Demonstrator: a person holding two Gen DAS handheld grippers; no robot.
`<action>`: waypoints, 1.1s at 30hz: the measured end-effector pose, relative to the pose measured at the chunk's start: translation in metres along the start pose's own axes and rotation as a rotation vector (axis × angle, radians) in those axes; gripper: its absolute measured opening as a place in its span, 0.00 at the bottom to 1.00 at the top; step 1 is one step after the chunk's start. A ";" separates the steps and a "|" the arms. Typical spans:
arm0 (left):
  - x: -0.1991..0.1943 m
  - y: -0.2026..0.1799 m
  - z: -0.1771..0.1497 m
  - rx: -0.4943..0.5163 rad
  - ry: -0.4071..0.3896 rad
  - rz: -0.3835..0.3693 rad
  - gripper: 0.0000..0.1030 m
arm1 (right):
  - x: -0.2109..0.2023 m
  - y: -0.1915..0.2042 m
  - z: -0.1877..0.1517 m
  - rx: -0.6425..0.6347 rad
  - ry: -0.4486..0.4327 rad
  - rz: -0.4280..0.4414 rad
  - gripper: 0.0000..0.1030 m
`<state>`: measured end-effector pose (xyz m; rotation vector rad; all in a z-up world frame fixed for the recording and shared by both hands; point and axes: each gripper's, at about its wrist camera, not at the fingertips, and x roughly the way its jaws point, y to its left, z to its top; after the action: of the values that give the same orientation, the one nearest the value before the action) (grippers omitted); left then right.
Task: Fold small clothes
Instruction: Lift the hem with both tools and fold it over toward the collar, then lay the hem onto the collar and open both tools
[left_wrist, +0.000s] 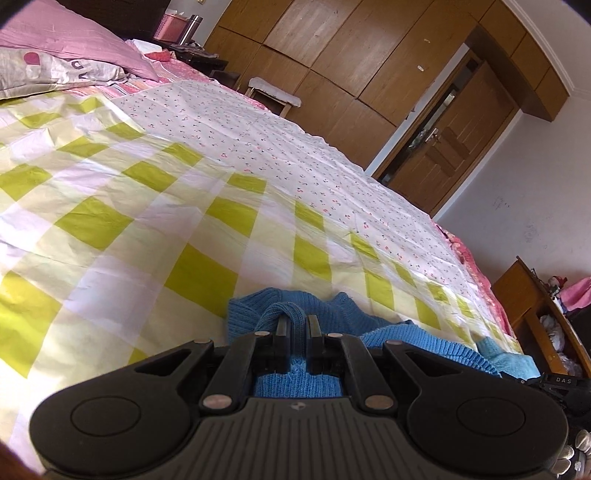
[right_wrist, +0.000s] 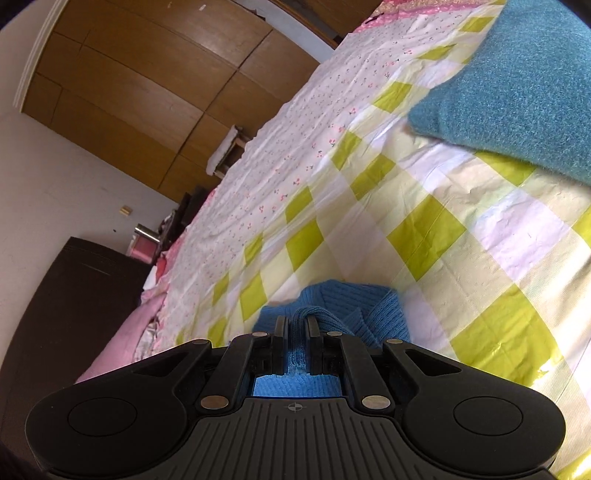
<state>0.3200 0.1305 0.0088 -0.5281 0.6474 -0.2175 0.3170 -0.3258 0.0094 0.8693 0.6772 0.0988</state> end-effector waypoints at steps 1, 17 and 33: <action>0.001 0.000 0.000 0.005 -0.001 0.006 0.14 | 0.004 0.001 0.001 -0.007 0.001 -0.006 0.11; -0.025 -0.010 0.008 0.064 -0.098 0.041 0.20 | 0.010 0.019 0.006 -0.092 -0.039 -0.045 0.29; -0.021 -0.028 -0.064 0.267 0.022 0.117 0.28 | 0.010 0.019 -0.038 -0.437 0.001 -0.322 0.15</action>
<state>0.2627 0.0892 -0.0082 -0.2309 0.6565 -0.1963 0.3065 -0.2844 0.0008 0.3348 0.7531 -0.0424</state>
